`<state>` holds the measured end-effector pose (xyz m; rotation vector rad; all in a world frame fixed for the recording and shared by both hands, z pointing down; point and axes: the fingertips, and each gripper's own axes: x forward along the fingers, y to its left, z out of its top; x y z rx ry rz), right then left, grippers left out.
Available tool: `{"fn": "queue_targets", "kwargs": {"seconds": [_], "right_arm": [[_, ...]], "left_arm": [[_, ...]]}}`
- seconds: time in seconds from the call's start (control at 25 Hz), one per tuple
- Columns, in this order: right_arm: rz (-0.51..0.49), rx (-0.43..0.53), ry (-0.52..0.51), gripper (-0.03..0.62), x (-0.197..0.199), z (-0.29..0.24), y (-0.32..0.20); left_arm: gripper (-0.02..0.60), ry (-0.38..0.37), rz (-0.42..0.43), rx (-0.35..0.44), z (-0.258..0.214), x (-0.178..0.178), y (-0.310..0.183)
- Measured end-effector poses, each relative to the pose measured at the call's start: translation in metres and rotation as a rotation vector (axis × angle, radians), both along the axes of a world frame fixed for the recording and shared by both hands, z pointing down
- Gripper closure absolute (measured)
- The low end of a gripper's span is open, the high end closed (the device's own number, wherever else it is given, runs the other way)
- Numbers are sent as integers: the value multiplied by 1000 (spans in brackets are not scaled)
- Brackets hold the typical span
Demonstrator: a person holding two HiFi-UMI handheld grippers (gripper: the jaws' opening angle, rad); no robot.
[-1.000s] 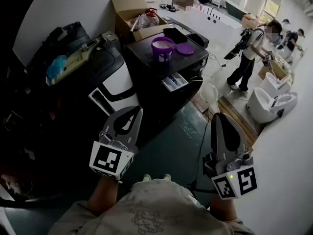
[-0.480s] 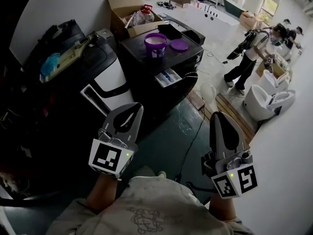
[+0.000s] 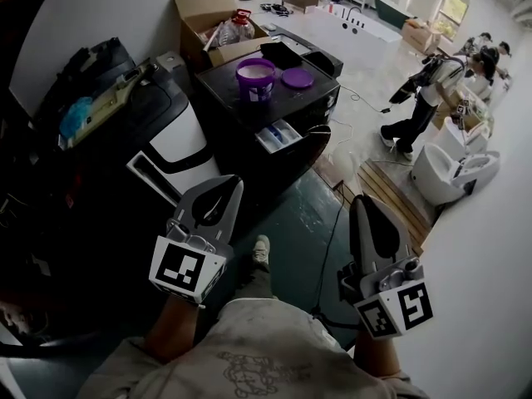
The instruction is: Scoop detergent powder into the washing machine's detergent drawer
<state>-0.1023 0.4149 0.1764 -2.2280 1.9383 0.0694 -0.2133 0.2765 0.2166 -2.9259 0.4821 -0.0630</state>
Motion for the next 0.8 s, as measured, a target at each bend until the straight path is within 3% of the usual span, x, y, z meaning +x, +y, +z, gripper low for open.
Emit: {"fn": "queue_targets", "kwargs": {"seconds": [0.36, 0.8], "right_arm": [[4, -29, -7, 559, 33, 12, -54], [-6, -87, -12, 560, 99, 22, -181]], "left_arm": [[581, -15, -1, -24, 13, 31, -52], [581, -7, 29, -32, 24, 102, -169]]}}
